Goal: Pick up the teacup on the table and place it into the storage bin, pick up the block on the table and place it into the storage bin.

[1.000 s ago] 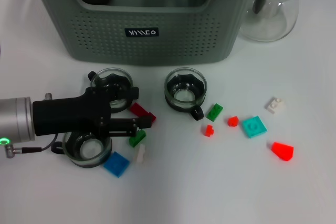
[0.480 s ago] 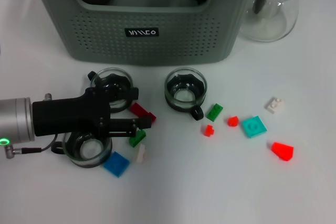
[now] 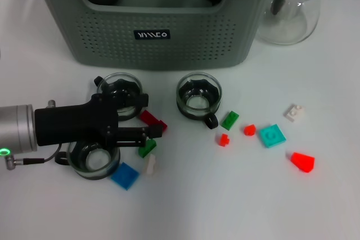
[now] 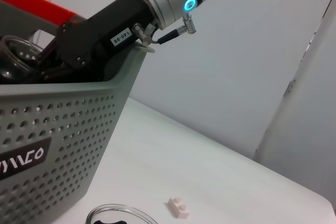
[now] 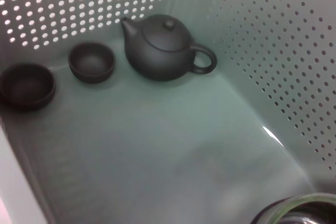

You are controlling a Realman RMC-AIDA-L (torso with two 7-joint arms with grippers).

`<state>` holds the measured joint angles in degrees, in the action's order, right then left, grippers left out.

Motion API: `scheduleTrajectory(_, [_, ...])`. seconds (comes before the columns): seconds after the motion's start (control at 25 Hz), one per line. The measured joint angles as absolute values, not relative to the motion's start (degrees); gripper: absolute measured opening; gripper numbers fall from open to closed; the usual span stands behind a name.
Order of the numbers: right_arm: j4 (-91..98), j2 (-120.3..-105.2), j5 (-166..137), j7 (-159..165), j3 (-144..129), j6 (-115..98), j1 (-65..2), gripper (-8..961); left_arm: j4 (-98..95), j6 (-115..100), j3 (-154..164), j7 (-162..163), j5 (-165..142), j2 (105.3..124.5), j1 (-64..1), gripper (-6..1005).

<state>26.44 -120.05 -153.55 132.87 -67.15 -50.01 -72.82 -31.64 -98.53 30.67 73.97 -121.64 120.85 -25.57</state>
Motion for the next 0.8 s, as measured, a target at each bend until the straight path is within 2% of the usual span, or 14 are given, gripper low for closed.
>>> scheduleTrajectory(0.36, [26.8,-119.97,-153.5,132.9,-67.2,-50.3,-72.7,70,-31.6,-98.5,30.7,74.0,-121.6,120.85,-25.6,877])
scheduleTrajectory(0.56, [30.0,-119.87,-153.5,133.0,-67.2,-51.4,-72.0,247,-31.6,-98.5,30.7,74.1,-121.6,120.85,-25.6,878])
scheduleTrajectory(0.68, [34.0,-119.99,-153.5,133.0,-67.2,-52.9,-70.9,478,-31.6,-98.5,30.6,74.1,-121.7,120.85,-25.6,878])
scheduleTrajectory(0.8, [41.8,-120.09,-152.7,133.6,-66.8,-56.3,-69.1,538,-31.6,-98.5,30.5,74.1,-121.7,120.84,-25.5,878])
